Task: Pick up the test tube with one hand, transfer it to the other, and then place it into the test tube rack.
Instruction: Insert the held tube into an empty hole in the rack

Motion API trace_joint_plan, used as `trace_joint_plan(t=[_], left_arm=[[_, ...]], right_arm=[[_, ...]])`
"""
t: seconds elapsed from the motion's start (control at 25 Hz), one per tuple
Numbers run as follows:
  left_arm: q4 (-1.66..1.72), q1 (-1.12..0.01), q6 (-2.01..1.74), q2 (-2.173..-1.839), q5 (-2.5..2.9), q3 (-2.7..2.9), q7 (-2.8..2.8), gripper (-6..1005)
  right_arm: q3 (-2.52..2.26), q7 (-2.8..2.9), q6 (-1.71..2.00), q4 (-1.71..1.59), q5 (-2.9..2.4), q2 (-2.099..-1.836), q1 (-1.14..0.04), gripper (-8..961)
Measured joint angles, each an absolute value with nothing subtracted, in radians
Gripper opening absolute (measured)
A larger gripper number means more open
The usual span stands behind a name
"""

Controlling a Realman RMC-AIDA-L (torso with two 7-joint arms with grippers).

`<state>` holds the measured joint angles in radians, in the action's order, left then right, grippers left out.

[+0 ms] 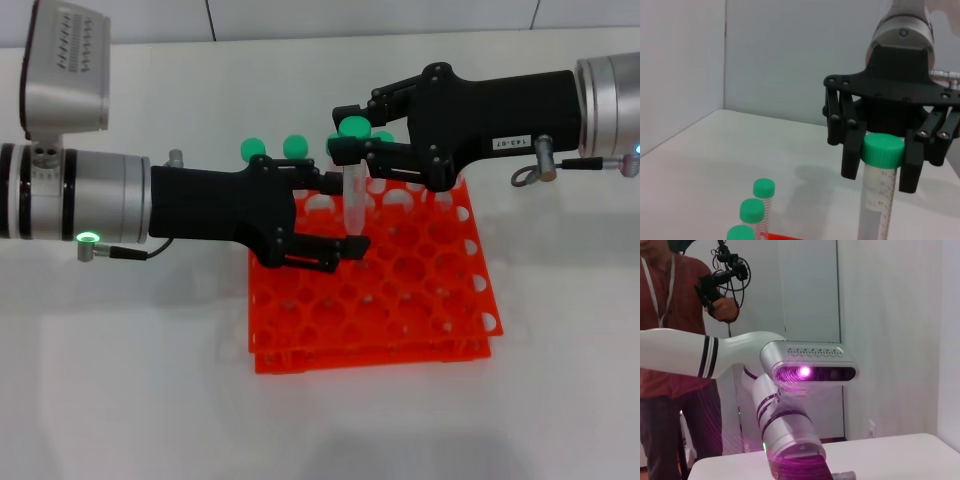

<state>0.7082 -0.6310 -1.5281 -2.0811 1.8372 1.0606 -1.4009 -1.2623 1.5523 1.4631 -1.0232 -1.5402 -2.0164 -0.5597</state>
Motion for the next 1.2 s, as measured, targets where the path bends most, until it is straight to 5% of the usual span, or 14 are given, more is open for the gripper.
trace_joint_plan(t=[0.2, 0.4, 1.2], left_arm=[[0.771, -0.606, -1.539, -2.08, 1.849, 1.069, -1.462, 845], [0.887, -0.551, -1.557, -2.077, 1.882, 1.086, -1.56, 893], [1.261, -0.414, -1.761, -2.056, 2.151, 0.999, -1.833, 893]], right_arm=[[-1.258, 1.552, 1.457, -1.021, -1.542, -2.016, -0.557, 266], [-1.259, 1.552, 1.449, -1.019, -1.542, -2.016, -0.549, 266], [-1.296, 1.557, 1.419, -1.01, -1.541, -2.021, -0.536, 266]])
